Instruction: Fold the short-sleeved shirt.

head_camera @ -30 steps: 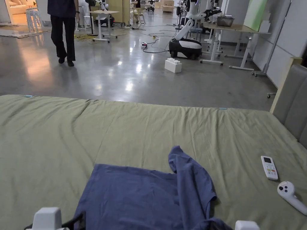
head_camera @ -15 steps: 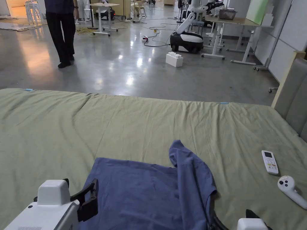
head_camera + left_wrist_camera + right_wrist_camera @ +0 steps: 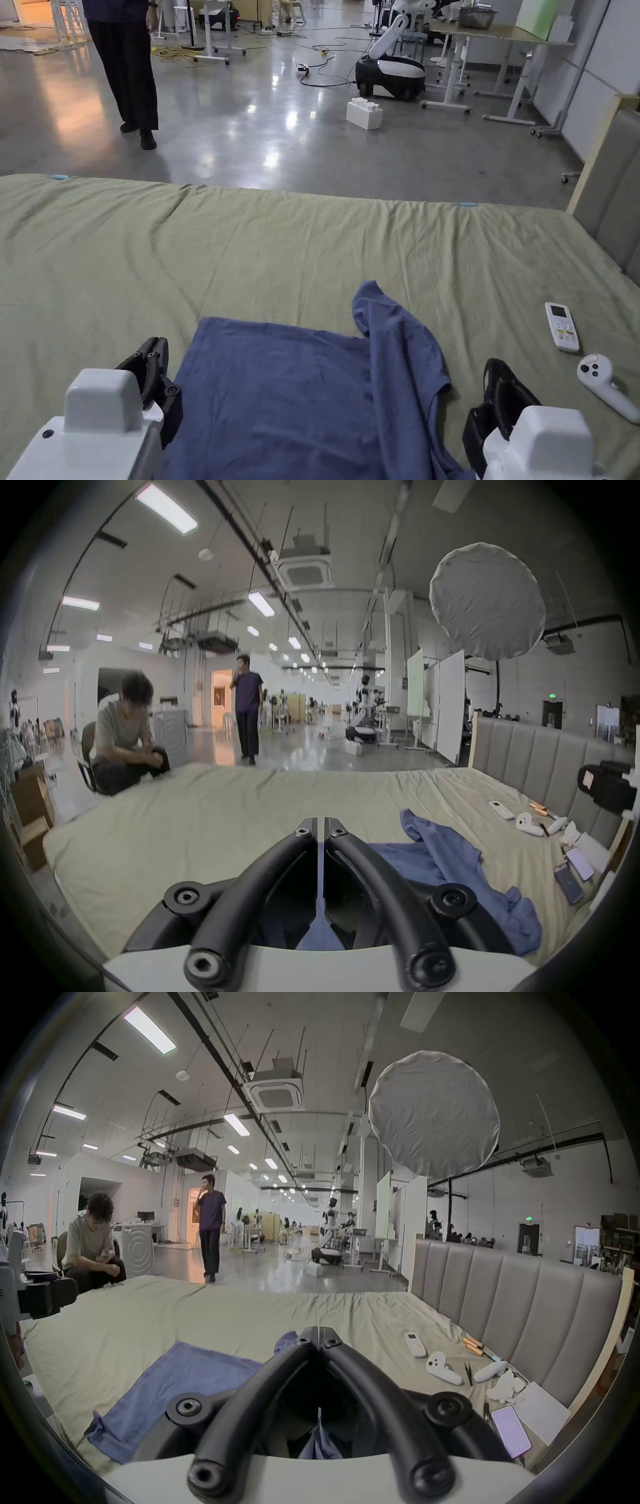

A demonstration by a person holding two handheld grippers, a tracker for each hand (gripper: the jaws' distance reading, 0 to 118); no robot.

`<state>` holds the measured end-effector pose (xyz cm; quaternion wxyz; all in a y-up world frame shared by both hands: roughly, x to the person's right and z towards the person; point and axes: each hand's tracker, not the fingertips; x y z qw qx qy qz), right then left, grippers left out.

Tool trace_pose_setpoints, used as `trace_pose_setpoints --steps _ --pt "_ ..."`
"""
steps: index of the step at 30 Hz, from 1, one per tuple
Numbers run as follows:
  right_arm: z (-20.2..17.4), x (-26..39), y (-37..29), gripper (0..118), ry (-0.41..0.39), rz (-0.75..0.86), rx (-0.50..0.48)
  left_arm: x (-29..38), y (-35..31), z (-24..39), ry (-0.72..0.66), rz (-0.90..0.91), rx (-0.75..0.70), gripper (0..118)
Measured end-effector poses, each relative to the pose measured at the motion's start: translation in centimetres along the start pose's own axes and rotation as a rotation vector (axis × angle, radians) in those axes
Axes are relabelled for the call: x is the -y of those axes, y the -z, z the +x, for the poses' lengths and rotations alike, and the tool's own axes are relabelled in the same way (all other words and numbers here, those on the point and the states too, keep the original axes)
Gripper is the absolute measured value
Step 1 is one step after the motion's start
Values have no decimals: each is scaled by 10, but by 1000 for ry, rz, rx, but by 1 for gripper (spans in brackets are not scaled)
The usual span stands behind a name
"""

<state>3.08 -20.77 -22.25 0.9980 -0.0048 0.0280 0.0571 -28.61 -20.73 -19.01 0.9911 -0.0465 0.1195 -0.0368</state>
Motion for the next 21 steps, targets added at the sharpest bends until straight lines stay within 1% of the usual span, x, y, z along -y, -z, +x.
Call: trace_pose_setpoints --steps 2,4,7,11,12,15,20,21 --pt "-1 -1 2 0 7 11 2 -1 -1 0 41 -24 -21 3" --pt "-2 -2 7 0 -5 13 10 -2 -1 -3 29 -36 -13 3" --pt "-1 0 16 0 0 -7 3 7 9 -12 -5 -125 -18 3" --pt "1 8 33 0 9 -59 -8 26 41 -30 -58 -271 10 3" --pt "1 10 38 0 0 -76 -10 29 50 -33 -67 -285 12 3" --pt "1 21 53 0 0 -116 -21 49 100 -49 -54 -387 29 3" --pt "1 40 83 0 3 -205 -36 76 207 -67 -113 -580 96 3" --pt "1 43 88 0 1 -209 -39 82 228 -68 -114 -590 97 3"
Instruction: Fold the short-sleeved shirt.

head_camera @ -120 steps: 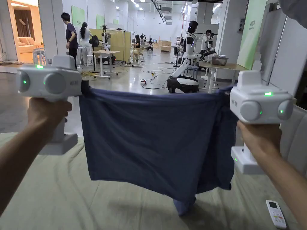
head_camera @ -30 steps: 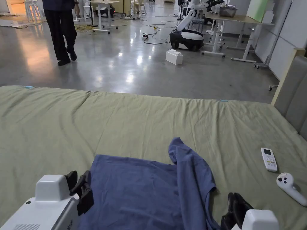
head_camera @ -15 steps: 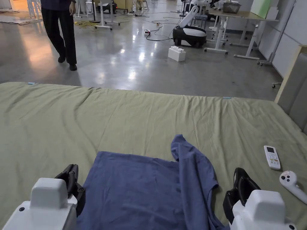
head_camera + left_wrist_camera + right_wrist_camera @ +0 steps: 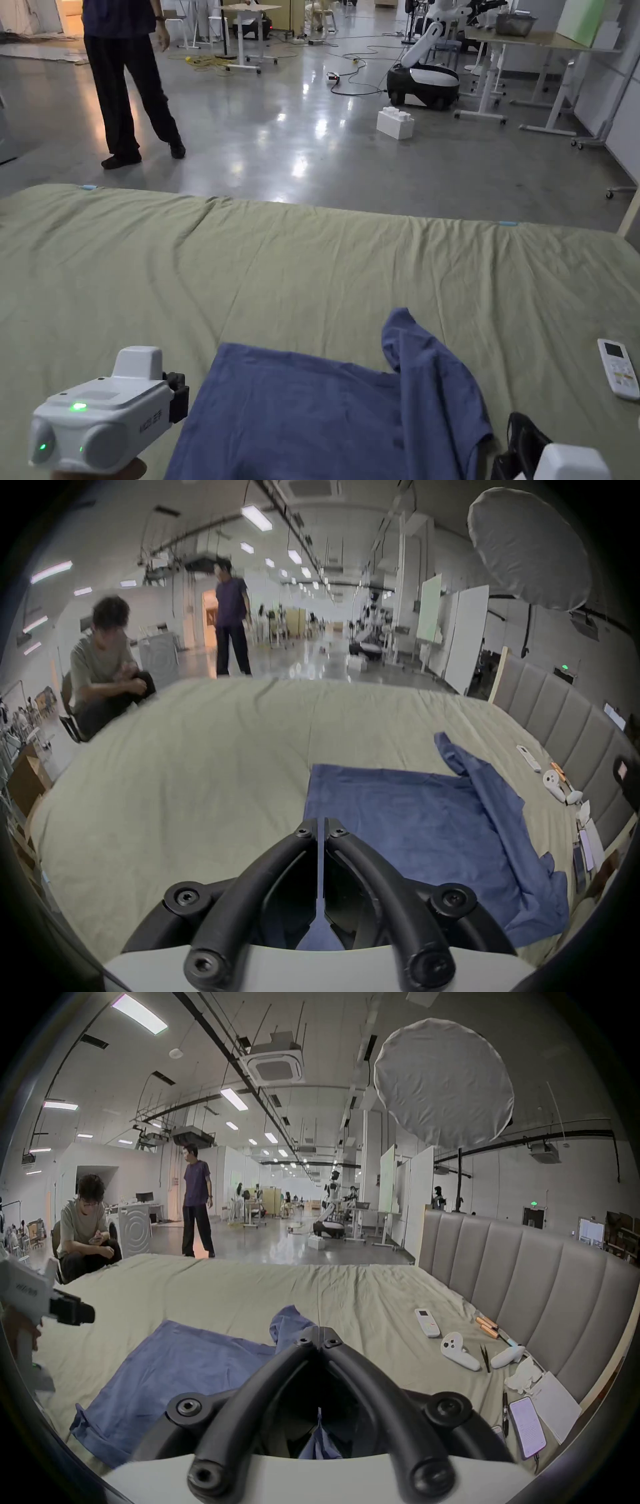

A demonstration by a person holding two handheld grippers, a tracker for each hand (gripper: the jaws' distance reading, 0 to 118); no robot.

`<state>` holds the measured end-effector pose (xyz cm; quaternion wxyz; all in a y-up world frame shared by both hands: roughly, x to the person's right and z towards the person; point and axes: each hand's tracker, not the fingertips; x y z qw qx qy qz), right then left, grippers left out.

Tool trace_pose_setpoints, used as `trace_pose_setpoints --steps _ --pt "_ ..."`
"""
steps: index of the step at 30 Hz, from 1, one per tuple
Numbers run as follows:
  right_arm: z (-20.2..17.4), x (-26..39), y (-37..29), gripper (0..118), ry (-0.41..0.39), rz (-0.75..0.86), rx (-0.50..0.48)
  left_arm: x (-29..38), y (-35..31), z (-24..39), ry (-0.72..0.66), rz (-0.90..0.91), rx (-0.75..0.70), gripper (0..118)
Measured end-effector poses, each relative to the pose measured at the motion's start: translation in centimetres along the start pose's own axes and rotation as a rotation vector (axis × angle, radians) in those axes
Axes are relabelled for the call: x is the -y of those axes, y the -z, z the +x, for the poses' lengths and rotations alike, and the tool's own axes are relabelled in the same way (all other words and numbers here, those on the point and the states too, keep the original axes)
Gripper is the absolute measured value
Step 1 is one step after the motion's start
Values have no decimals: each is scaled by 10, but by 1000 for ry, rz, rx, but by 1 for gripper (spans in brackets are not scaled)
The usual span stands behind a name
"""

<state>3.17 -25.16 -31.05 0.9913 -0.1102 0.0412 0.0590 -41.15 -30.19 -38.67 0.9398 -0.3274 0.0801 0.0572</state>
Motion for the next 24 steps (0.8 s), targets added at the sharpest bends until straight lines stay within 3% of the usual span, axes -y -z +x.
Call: trace_pose_setpoints --steps 3,9,11,12,14,15,24 --pt "1 8 17 0 4 -37 -1 -27 57 -6 35 -74 17 3" --pt "7 28 45 0 -17 -111 11 -63 109 27 42 -184 18 7" --pt "11 34 50 0 -19 -138 18 -71 128 32 50 -213 12 26" --pt "13 39 53 0 9 -183 9 -77 135 31 45 -225 20 39" --pt "18 43 55 0 -9 -182 37 -78 149 36 32 -263 23 76" --pt "20 45 56 0 -9 -192 44 -78 156 38 32 -275 14 83" --pt "32 63 64 0 1 -262 73 -67 202 48 128 -388 -54 79"
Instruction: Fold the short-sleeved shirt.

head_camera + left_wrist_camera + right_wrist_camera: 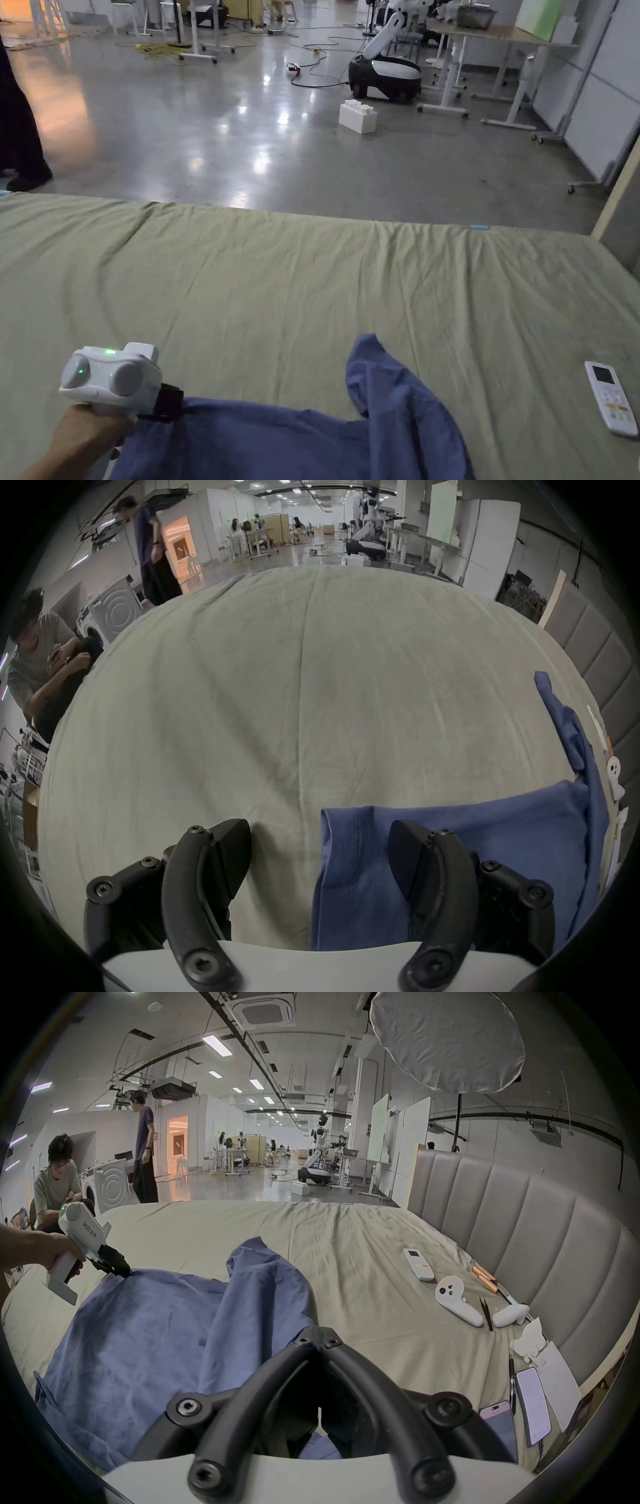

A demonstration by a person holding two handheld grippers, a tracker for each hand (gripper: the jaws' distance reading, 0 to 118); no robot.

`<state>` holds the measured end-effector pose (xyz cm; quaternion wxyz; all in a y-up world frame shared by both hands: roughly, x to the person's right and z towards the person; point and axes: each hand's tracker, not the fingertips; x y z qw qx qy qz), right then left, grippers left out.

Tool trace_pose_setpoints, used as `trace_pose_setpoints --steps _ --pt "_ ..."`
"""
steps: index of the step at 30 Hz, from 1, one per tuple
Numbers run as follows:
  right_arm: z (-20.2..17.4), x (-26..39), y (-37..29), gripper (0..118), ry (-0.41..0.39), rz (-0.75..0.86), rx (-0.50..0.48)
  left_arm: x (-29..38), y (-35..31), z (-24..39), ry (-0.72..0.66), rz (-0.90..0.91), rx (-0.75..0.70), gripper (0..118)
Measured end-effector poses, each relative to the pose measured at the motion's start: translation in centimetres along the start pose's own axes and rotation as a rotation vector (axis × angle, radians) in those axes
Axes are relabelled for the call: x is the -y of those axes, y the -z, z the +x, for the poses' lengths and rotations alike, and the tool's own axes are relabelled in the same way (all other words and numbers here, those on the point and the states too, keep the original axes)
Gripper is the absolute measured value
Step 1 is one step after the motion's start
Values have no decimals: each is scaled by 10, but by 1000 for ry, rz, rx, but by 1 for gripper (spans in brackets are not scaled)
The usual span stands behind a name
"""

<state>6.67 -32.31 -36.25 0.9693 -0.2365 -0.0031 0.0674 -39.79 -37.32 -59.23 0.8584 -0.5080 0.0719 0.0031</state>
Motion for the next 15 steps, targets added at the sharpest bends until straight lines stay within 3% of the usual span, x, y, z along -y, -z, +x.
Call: trace_pose_setpoints --steps 1,4,5,8,13,15 --pt "0 1 2 0 0 -7 4 0 -2 4 12 5 -5 73" --pt "0 0 14 0 20 -35 -9 3 -4 13 118 49 25 31" --pt "0 -3 20 0 26 -44 -15 4 -5 16 142 57 20 31" --pt "4 -19 49 0 55 -85 -64 7 -3 18 172 51 18 9" --pt "12 -61 126 3 41 -183 -132 11 -26 9 129 102 32 5" --pt "13 -73 161 28 30 -237 -155 13 -35 5 137 126 26 5"
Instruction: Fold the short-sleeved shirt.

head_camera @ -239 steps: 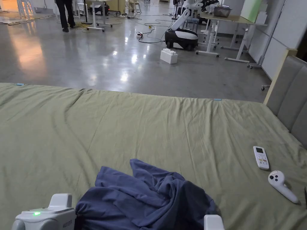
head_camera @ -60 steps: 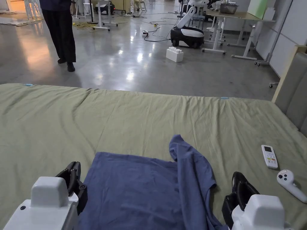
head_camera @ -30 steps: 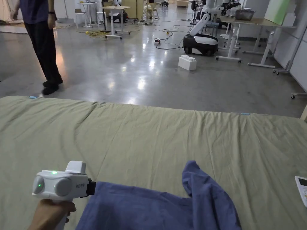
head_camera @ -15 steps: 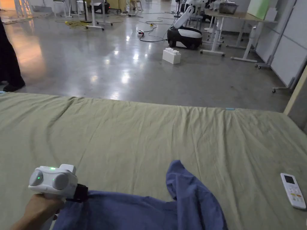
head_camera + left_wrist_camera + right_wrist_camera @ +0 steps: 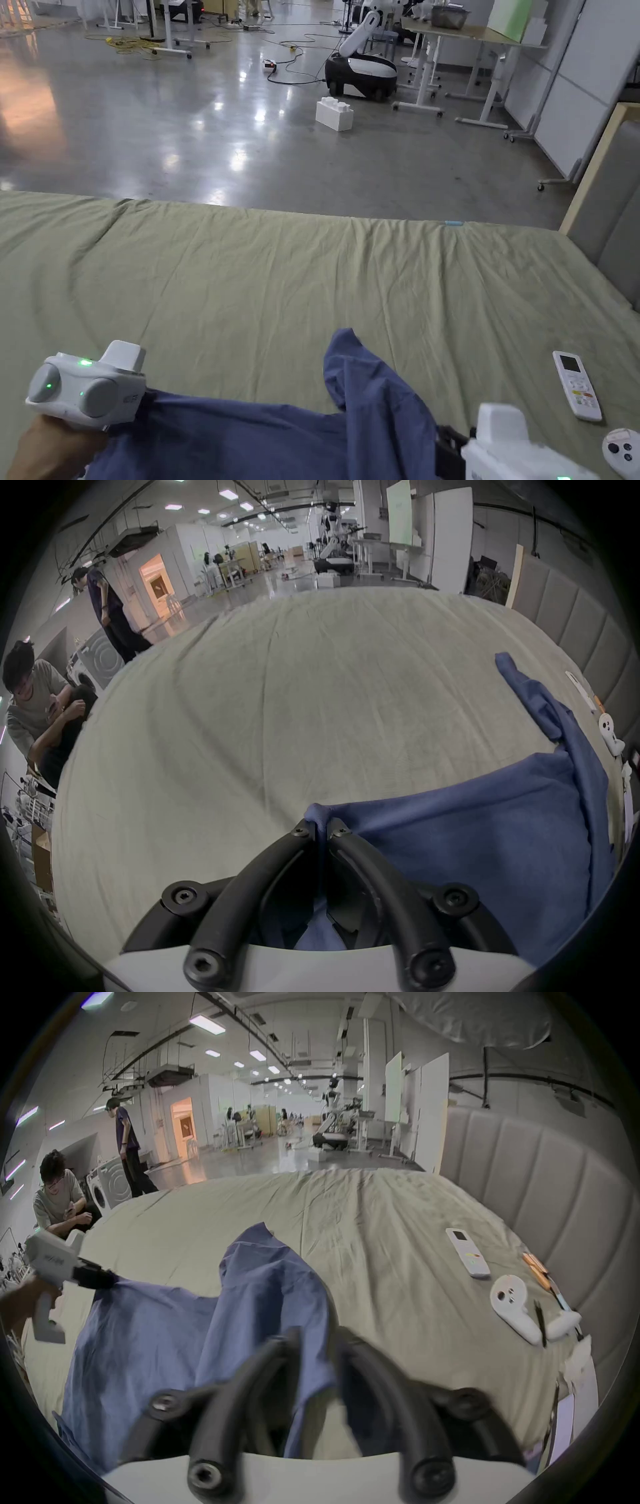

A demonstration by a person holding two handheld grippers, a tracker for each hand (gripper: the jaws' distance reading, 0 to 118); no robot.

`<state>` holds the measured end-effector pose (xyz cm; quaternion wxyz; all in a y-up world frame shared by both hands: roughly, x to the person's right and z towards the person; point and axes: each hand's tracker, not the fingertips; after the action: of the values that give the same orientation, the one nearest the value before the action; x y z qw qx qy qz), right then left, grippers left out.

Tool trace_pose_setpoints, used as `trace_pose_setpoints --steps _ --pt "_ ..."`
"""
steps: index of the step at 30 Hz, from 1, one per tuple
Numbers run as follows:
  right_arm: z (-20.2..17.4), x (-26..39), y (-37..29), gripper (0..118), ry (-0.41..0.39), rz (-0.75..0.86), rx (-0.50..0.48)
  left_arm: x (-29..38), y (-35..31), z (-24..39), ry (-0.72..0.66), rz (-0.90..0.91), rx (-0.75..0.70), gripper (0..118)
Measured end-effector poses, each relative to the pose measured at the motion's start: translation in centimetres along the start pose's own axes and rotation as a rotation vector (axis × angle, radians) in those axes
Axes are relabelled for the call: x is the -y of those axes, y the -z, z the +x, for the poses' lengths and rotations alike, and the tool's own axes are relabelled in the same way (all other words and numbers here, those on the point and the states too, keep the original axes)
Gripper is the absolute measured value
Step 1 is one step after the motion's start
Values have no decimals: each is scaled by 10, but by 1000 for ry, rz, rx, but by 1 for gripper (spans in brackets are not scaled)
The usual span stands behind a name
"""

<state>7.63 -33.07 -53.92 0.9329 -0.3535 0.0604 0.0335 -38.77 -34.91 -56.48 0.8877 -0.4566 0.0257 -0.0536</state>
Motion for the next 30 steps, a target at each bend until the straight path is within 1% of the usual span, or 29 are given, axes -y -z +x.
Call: trace_pose_setpoints --steps 2,3,5,7,9,11,12,13,15,16,17,18,20,21,22,24,26,28,29,30 --pt "4 -17 28 61 9 -25 -12 2 -10 -2 -24 27 2 5" --pt "4 -22 40 63 -4 -56 -20 3 -13 -4 -28 33 4 5" --pt "4 -32 64 63 -4 -118 -50 4 -20 -6 -51 50 -7 5" --pt "3 -36 80 63 11 -171 -70 7 -26 -6 -58 59 -1 5" --pt "1 -38 96 63 18 -208 -65 9 -30 -6 -61 63 0 5" --pt "2 -36 114 63 36 -277 -76 6 -26 -4 -59 65 -2 5" --pt "0 -35 119 63 26 -301 -66 6 -25 -4 -59 65 -6 5" --pt "-3 -33 122 56 0 -319 -69 14 30 -38 -54 69 -2 5" --pt "-9 -27 125 20 -42 -324 -64 15 34 -40 -54 69 -6 5" --pt "-14 -23 125 11 -64 -312 -38 15 34 -41 -54 68 -5 5" --pt "-16 -21 125 9 -60 -300 -34 19 22 -34 -53 70 -7 5" --pt "-16 -20 125 4 -60 -294 -40 20 21 -33 -52 69 -6 5" --pt "-19 -18 122 3 -61 -281 -37 21 16 -32 -53 71 -6 5" --pt "-18 -18 120 3 -58 -270 -39 13 -41 3 -52 74 -5 5" --pt "-17 -18 117 3 -56 -255 -38 12 -54 10 -54 78 -5 5" --pt "-14 -20 108 2 -79 -212 -19 11 -70 17 -60 93 0 5" --pt "-12 -25 95 2 -97 -147 18 10 -89 10 -70 111 1 5" --pt "-4 -32 79 2 -88 -106 31 10 -112 16 -82 128 1 5" --pt "-2 -36 70 2 -95 -82 41 3 -87 -6 -99 113 24 5" --pt "0 -39 62 2 -91 -61 46 1 -95 -8 -104 123 25 5"
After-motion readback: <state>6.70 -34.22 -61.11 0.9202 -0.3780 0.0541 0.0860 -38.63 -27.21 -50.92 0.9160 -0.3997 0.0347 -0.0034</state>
